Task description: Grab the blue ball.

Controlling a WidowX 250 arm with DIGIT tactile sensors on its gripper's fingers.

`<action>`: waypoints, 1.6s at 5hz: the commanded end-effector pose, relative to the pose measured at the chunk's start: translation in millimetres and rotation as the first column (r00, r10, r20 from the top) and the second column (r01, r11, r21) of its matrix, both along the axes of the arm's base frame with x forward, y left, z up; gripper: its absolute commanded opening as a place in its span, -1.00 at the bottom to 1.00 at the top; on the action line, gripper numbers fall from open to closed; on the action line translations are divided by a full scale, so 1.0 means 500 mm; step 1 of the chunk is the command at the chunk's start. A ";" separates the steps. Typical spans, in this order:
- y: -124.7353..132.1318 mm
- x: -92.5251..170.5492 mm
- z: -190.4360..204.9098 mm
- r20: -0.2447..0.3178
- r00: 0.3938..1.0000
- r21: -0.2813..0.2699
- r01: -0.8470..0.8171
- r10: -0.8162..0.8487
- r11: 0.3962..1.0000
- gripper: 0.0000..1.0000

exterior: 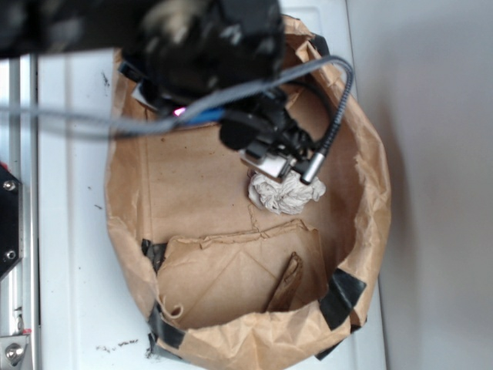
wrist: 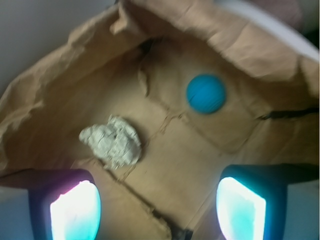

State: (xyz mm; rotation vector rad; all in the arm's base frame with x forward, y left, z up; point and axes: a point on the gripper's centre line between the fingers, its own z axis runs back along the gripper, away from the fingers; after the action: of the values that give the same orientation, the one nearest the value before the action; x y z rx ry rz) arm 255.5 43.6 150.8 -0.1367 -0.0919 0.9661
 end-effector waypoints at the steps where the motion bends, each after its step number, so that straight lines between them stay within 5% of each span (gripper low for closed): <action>1: 0.021 0.002 0.022 0.047 0.999 0.003 -0.018 0.018 1.000 1.00; 2: 0.021 0.002 0.022 0.047 0.999 0.003 -0.018 0.018 1.000 1.00; 4: 0.099 0.029 -0.075 0.097 0.990 -0.003 -0.105 0.105 0.994 1.00; 6: 0.133 0.005 -0.090 0.060 0.984 0.041 -0.172 0.169 0.984 1.00; 8: 0.136 0.018 -0.122 -0.014 0.954 0.167 -0.292 0.298 0.942 1.00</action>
State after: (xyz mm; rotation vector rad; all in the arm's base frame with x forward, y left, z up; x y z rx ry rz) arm 267.1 103.4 81.4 0.0552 -0.1204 1.2422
